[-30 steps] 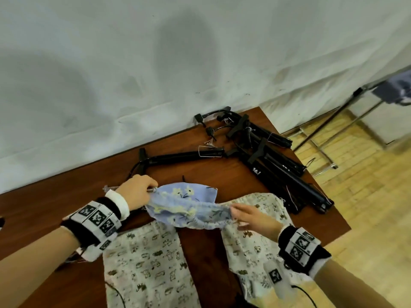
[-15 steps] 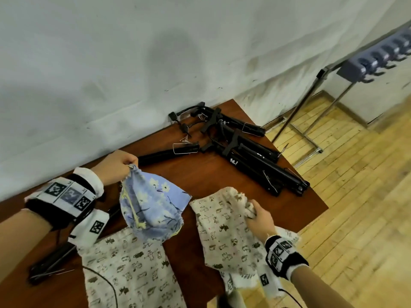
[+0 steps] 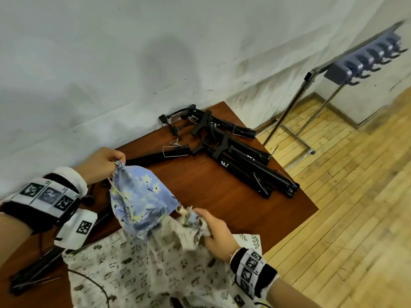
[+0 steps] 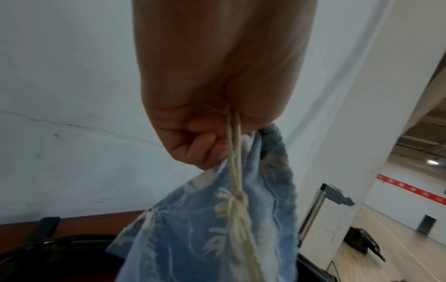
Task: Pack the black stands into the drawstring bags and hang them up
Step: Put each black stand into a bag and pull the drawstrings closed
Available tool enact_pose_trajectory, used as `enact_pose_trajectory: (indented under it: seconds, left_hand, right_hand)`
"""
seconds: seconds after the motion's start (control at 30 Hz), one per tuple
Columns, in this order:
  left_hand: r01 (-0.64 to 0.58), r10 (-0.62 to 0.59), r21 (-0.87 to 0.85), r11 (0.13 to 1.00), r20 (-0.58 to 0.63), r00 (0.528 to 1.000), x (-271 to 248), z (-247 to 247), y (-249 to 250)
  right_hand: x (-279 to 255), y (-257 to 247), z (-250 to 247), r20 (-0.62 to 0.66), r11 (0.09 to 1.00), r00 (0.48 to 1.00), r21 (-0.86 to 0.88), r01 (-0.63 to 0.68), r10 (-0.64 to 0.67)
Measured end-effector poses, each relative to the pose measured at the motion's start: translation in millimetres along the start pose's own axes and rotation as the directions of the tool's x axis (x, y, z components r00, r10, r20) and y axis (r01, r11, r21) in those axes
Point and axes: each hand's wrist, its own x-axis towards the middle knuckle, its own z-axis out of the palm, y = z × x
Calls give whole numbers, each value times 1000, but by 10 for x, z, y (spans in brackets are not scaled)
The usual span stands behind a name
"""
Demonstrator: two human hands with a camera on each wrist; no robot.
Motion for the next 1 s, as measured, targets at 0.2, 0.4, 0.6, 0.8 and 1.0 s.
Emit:
enact_pose_trajectory:
  seconds: [0.2,0.4,0.6,0.8,1.0]
  left_hand:
    - [32,-31,-2,999,28,999,-59,-192,-106]
    - [63,-65,22,998,74,995,-26,-206,-169]
    - [66,-62,-42,997,94,994,179,-135,24]
    - [88,-81,-63,994,111,991,380,-21,116]
    - [78,-69,-52,996,166,984,543,75,214]
  right_hand:
    - [602,288,-255,-88,892,955,-344,-294,282]
    - [1016,628,-1212,-542,628,783,-504,-593,305]
    - [1044,781,-1098,-509,537,802,-601,-592,313]
    - [959,863,-842,-463,523,819,-631,-573,339]
    - [811,870,-678,-332,633,908,-653,-416,254]
